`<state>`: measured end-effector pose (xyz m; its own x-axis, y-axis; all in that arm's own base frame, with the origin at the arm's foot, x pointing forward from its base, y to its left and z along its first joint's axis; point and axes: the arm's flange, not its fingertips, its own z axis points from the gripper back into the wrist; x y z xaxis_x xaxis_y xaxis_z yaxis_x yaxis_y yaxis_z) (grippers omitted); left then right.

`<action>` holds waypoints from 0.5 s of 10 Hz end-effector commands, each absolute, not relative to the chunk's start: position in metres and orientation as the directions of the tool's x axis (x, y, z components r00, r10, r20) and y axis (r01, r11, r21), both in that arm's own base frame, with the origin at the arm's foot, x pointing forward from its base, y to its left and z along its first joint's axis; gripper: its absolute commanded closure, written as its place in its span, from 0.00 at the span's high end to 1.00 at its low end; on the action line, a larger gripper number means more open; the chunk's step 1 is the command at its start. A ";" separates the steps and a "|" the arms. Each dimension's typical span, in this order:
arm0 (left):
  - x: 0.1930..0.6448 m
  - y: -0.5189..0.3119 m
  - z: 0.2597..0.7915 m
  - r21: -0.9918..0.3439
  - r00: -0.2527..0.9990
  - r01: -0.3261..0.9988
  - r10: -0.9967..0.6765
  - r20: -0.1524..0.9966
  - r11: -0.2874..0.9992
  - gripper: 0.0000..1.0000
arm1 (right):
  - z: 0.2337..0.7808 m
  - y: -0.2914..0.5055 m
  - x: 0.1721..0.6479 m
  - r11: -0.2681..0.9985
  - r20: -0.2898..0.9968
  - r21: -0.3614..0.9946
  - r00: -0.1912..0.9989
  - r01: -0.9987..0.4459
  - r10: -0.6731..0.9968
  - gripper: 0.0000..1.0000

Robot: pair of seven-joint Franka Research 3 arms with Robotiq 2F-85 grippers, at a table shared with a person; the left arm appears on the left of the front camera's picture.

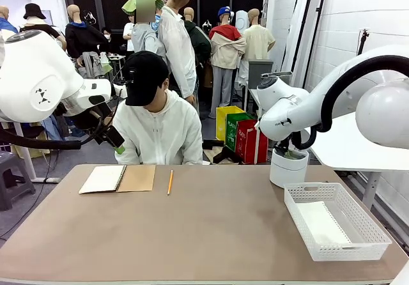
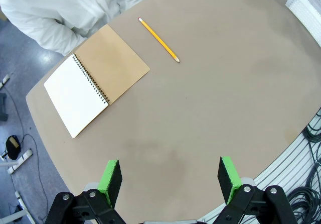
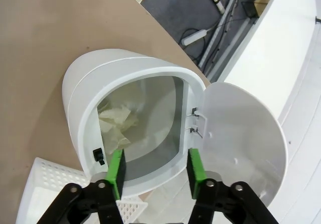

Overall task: Sort the paper based on its condition.
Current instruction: If a person hands you a paper, place it in the Organizing basket , and if it's crumpled, put it in the Trash can.

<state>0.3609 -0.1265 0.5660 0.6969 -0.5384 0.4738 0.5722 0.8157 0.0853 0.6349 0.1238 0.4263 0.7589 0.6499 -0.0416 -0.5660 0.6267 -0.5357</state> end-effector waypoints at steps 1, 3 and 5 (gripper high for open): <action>0.361 -0.126 0.567 0.080 0.696 0.574 -0.537 0.478 0.815 1.00 | 0.423 0.126 0.637 0.643 -0.015 -0.543 0.772 -0.540 0.635 1.00; 0.361 -0.126 0.567 0.080 0.696 0.574 -0.537 0.478 0.815 1.00 | 0.433 0.127 0.632 0.645 -0.002 -0.535 0.764 -0.546 0.645 1.00; 0.361 -0.126 0.567 0.080 0.696 0.574 -0.537 0.478 0.815 1.00 | 0.439 0.133 0.627 0.652 -0.002 -0.522 0.765 -0.550 0.644 1.00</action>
<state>0.3609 -0.1265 0.5660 0.6969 -0.5384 0.4738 0.5722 0.8157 0.0853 0.6321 0.1302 0.4380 0.7567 0.6535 -0.0190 -0.5599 0.6328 -0.5348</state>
